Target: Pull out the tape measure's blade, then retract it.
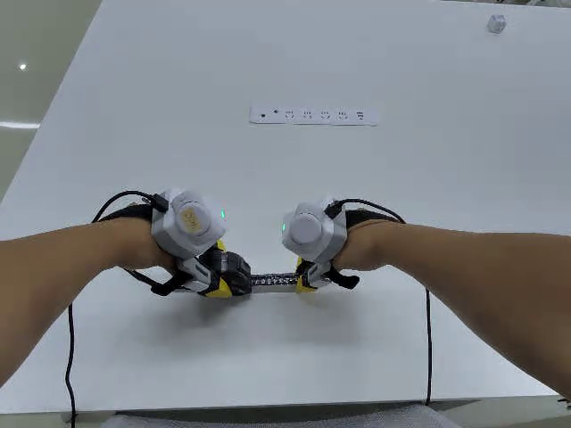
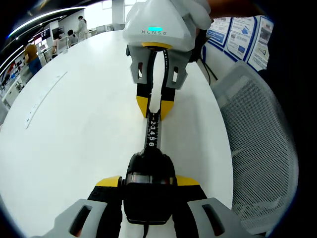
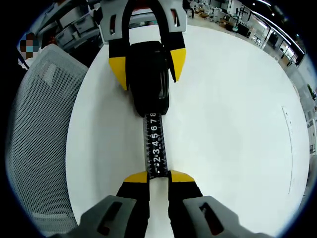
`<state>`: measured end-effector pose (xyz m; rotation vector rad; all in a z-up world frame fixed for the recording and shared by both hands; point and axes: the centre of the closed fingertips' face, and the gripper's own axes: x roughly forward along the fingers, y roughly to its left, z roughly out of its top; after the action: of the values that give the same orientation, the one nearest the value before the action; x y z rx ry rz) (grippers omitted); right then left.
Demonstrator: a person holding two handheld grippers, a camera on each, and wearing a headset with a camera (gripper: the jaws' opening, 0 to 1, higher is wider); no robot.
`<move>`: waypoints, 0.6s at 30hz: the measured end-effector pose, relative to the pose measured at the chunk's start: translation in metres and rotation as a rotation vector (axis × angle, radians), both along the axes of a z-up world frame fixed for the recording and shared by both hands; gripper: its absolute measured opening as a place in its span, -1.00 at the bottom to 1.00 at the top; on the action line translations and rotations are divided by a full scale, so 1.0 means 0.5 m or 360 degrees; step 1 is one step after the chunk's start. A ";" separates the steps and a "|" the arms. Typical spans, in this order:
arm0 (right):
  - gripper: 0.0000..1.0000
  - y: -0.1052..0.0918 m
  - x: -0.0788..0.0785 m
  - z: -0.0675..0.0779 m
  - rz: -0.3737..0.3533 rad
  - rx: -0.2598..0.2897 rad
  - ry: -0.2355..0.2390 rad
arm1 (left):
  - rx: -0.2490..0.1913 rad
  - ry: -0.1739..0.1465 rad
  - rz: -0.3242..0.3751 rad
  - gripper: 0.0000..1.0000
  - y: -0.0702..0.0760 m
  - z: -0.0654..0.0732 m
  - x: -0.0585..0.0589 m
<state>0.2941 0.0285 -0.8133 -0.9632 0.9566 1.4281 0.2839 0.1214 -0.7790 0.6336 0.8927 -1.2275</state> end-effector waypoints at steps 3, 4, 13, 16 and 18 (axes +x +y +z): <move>-0.76 -0.004 0.000 0.000 -0.0003 0.0001 0.0001 | -0.0002 -0.0003 -0.0001 -0.28 -0.001 0.001 -0.001; -0.76 -0.005 0.000 0.000 -0.0002 0.0001 0.0001 | -0.0002 -0.0004 0.0000 -0.28 -0.001 0.001 -0.001; -0.76 -0.011 0.001 -0.001 -0.0006 0.0000 0.0001 | -0.0008 -0.0014 0.0005 -0.28 -0.003 0.003 -0.003; -0.76 -0.013 0.001 -0.001 -0.0011 0.0000 0.0000 | -0.0011 -0.0009 0.0004 -0.28 -0.003 0.003 -0.003; -0.76 -0.015 0.000 -0.001 -0.0014 -0.0001 0.0001 | -0.0011 -0.0005 0.0003 -0.28 -0.003 0.003 -0.004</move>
<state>0.2942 0.0210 -0.8137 -0.9583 0.9606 1.4207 0.2822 0.1198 -0.7772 0.6289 0.8863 -1.2271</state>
